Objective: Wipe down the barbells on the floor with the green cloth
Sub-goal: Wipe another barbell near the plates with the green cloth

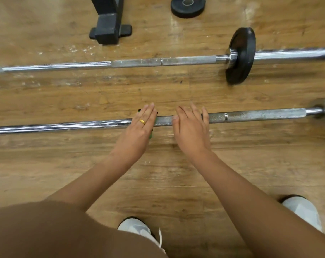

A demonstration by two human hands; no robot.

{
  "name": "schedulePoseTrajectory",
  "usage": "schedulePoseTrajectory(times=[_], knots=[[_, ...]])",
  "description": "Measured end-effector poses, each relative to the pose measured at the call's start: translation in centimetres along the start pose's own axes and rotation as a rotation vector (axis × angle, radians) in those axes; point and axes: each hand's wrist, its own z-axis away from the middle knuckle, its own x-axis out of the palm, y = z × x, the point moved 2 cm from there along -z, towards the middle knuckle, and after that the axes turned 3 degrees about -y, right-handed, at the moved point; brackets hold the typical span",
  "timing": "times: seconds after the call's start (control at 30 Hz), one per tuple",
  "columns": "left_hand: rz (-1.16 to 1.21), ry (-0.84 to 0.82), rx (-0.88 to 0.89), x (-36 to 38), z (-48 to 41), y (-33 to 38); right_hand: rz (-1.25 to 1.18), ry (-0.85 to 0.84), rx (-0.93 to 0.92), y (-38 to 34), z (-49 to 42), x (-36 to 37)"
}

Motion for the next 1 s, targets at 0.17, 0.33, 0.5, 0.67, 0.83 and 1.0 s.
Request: schedulePoseTrajectory(times=[0.17,0.33,0.5,0.67,0.83,1.0], knots=[[0.174,0.101,-0.241,0.8,-2.1,1.9,0.009,0.018,0.025,-0.2,-1.5,0.0],[0.147,0.058,-0.128,0.6,-3.8,0.3,0.032,0.011,0.014,0.0,-2.8,0.0],[0.183,0.156,-0.344,-0.4,-3.7,-2.3,0.024,0.010,-0.018,0.5,-4.2,0.0],[0.081,0.039,-0.113,0.7,-2.0,0.2,0.031,0.033,-0.013,0.1,-4.9,0.0],[0.130,0.015,-0.150,-0.1,-3.2,-1.1,0.026,0.000,-0.045,0.6,-5.2,-0.3],[0.115,0.045,-0.227,0.7,-3.2,0.0,0.034,-0.011,-0.019,0.5,-5.2,-0.1]])
